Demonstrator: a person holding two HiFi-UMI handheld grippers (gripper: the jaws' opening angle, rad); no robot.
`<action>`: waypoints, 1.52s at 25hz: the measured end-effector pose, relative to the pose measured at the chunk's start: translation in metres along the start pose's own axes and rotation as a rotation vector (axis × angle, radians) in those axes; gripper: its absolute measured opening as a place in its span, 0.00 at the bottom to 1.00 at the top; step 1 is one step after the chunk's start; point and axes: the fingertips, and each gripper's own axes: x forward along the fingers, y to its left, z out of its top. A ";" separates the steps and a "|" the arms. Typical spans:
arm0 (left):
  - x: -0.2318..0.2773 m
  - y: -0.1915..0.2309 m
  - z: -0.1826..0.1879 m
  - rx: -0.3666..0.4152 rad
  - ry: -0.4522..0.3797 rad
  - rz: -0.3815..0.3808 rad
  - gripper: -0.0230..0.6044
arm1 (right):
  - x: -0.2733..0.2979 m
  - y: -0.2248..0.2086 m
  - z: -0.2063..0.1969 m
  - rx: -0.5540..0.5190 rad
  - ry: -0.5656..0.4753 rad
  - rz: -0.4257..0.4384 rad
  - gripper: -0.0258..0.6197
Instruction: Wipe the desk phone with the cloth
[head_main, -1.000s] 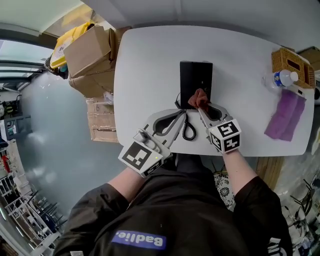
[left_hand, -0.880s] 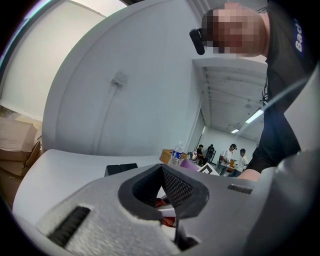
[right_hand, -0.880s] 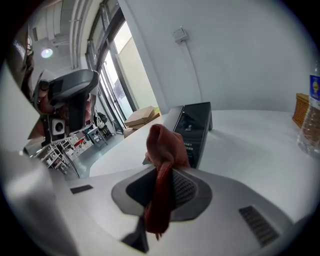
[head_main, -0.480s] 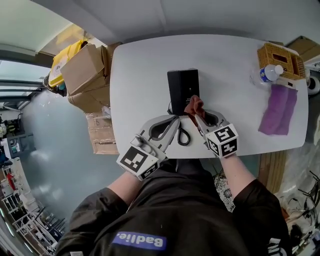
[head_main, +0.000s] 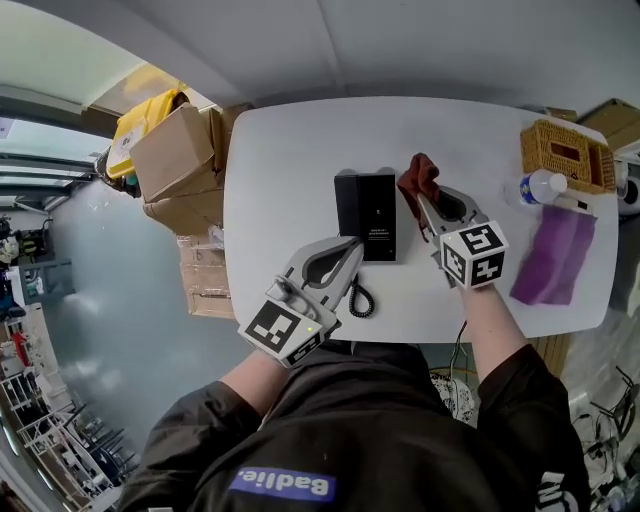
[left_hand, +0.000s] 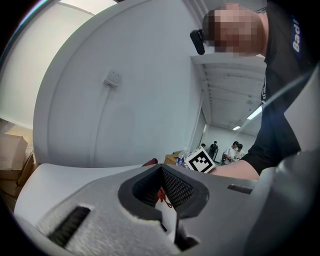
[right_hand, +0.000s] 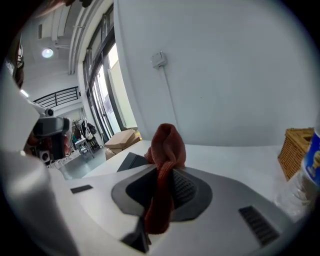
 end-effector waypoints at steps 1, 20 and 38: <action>0.001 0.001 0.001 -0.007 -0.001 0.007 0.06 | 0.005 -0.004 0.003 -0.002 0.000 0.002 0.15; -0.037 0.012 -0.032 -0.031 0.007 0.015 0.06 | 0.010 0.041 -0.079 0.073 0.147 0.028 0.15; -0.101 -0.020 -0.040 0.010 0.000 -0.133 0.06 | -0.050 0.099 -0.141 0.126 0.220 -0.139 0.15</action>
